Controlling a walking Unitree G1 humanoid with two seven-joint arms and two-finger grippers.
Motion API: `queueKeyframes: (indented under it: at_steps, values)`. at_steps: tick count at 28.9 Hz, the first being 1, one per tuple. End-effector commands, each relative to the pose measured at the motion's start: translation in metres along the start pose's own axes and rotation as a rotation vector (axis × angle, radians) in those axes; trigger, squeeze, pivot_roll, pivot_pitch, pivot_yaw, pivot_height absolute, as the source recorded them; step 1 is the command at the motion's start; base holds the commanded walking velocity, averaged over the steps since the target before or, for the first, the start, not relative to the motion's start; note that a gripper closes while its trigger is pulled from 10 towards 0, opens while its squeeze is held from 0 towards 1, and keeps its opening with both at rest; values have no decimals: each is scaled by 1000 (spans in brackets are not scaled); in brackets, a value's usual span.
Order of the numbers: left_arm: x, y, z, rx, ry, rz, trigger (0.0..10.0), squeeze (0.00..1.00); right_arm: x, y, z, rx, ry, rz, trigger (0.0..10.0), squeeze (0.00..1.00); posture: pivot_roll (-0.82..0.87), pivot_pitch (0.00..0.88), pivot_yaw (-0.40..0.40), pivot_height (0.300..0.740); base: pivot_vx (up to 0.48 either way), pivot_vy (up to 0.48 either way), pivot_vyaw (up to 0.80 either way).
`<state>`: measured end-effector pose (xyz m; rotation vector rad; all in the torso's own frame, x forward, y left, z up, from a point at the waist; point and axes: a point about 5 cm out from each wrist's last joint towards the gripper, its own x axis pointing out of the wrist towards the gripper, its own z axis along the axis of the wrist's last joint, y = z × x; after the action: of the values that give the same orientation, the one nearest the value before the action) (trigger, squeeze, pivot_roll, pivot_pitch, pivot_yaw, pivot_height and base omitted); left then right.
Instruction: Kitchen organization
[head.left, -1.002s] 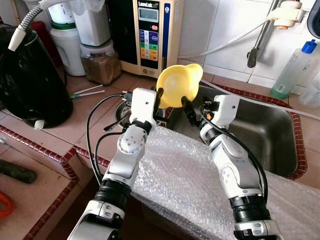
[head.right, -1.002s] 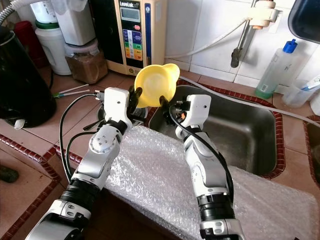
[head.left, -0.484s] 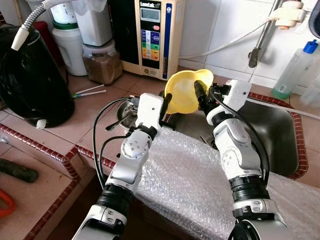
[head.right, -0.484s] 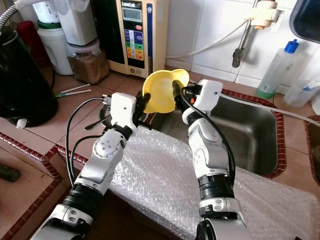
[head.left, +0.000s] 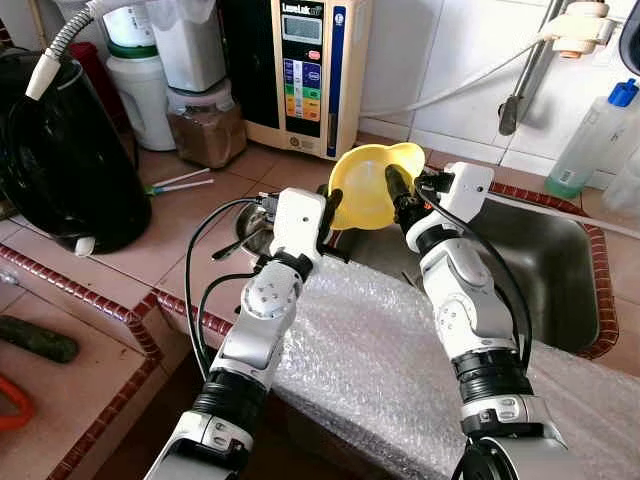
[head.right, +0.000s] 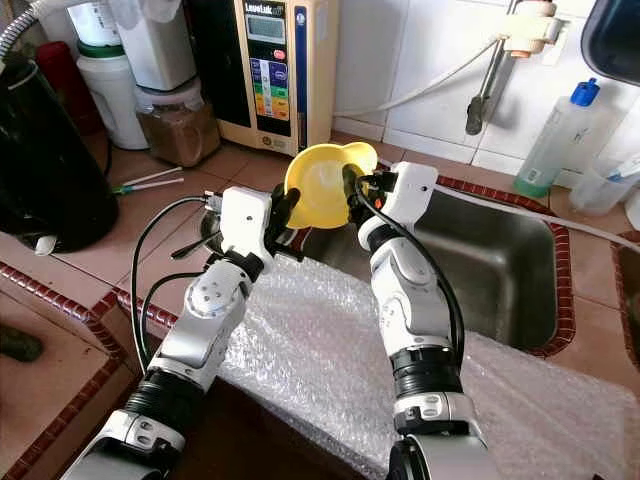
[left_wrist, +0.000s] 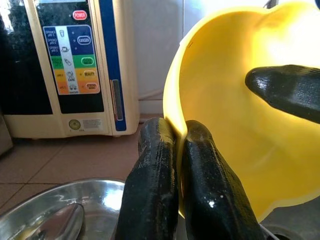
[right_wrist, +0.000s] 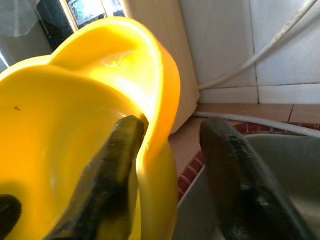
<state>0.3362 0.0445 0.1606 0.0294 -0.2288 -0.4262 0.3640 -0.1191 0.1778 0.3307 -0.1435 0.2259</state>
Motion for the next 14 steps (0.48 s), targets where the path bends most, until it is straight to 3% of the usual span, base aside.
queueKeyframes:
  at_steps: [1, 14]
  values:
    - [3, -3, 14, 12, -66, -14, 0, 0, -2, -6, -10, 7, 54, -29, 0, 0, -13, 0, -3, 740, 0, 0, 0]
    - [4, 16, 17, 79, -77, 89, 0, 0, -6, -12, -17, 1, 87, -54, 0, 0, -5, 0, -5, 740, 0, 0, 0]
